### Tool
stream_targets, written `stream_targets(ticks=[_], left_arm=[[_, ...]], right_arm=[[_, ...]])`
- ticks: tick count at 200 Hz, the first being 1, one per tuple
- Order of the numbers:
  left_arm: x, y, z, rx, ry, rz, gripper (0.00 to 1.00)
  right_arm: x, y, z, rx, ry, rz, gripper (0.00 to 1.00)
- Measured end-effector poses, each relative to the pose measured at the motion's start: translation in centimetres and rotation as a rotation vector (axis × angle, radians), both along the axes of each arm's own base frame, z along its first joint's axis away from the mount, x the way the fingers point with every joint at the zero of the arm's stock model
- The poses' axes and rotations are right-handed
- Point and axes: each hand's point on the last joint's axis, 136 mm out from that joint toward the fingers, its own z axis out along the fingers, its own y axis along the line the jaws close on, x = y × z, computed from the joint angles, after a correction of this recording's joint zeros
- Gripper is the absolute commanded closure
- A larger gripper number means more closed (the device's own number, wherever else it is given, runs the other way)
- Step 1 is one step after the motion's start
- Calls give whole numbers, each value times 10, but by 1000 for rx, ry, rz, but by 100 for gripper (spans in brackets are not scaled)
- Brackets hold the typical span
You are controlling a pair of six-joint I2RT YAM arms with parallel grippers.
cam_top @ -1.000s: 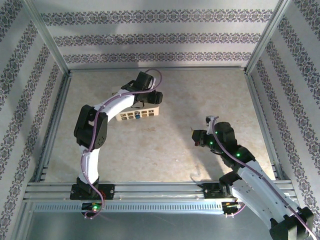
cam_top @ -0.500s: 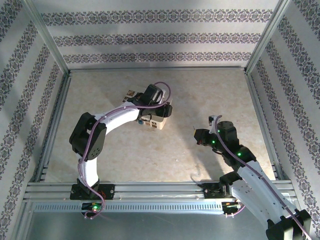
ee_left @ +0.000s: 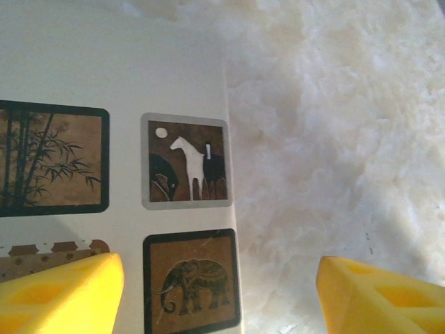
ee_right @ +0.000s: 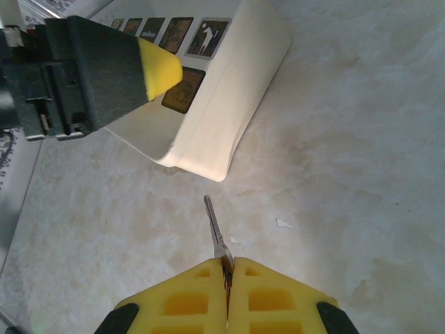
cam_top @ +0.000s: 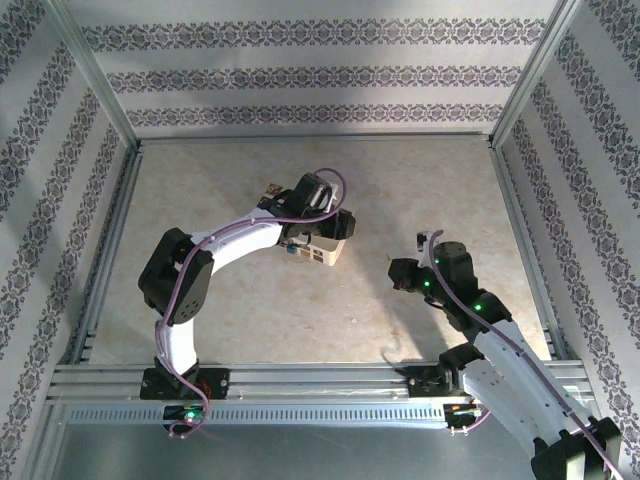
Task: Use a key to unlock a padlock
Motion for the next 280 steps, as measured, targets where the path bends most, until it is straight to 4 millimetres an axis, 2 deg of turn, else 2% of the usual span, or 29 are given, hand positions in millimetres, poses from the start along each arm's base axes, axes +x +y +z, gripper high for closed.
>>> stream_targets(ticks=[17, 42, 63, 81, 100, 137, 163, 205, 246, 280], left_arm=[[-5, 0, 17, -26, -10, -15, 23], [-17, 11, 63, -90, -80, -19, 19], [-32, 37, 100, -140, -153, 3, 16], [-41, 65, 112, -158, -196, 47, 12], [-52, 94, 103, -151, -212, 98, 6], [-77, 144, 64, -128, -176, 203, 1], [-90, 169, 56, -135, -202, 262, 0], [-99, 194, 54, -114, -259, 355, 0], [-101, 208, 43, -74, -279, 410, 1], [-102, 215, 31, -43, -270, 435, 1]], right_arm=[[0, 1, -2, 1, 11, 7, 100], [0, 4, -5, 7, 27, 16, 100], [2, 8, -7, 20, 43, 25, 100], [4, 12, -11, 27, 59, 31, 100], [6, 20, -14, 28, 71, 53, 100], [14, 44, -15, 29, 84, 113, 100], [22, 67, -8, 33, 78, 164, 100], [43, 104, 1, 49, 50, 227, 100], [61, 142, -3, 67, 54, 296, 100], [76, 160, -8, 97, 36, 328, 100]])
